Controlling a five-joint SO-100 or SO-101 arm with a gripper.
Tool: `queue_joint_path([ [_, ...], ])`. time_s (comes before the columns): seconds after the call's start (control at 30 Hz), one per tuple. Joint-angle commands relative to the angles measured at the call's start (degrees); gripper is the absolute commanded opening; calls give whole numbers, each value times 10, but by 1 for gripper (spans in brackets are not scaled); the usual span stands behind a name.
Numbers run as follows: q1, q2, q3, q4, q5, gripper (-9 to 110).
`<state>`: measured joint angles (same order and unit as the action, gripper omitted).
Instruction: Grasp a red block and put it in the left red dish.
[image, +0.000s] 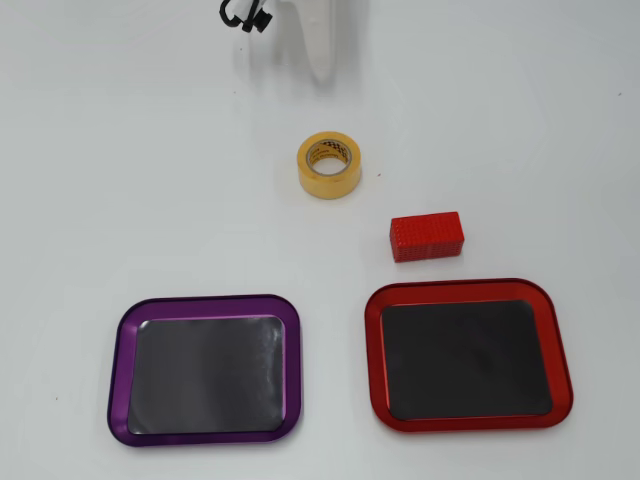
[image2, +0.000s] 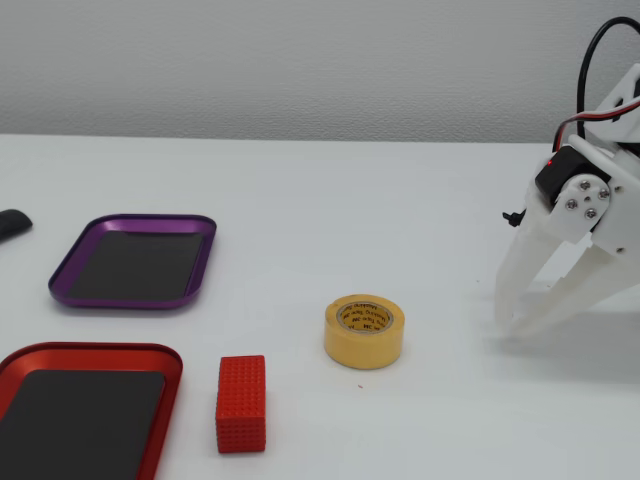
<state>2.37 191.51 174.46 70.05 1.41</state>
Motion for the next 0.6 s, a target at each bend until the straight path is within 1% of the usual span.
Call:
queue_joint_path([
  [0.0,1,68,8,0,-4,0],
  [0.4,1,68,8,0,-5,0],
  [0.57,3,65,-27,4,-4,0],
])
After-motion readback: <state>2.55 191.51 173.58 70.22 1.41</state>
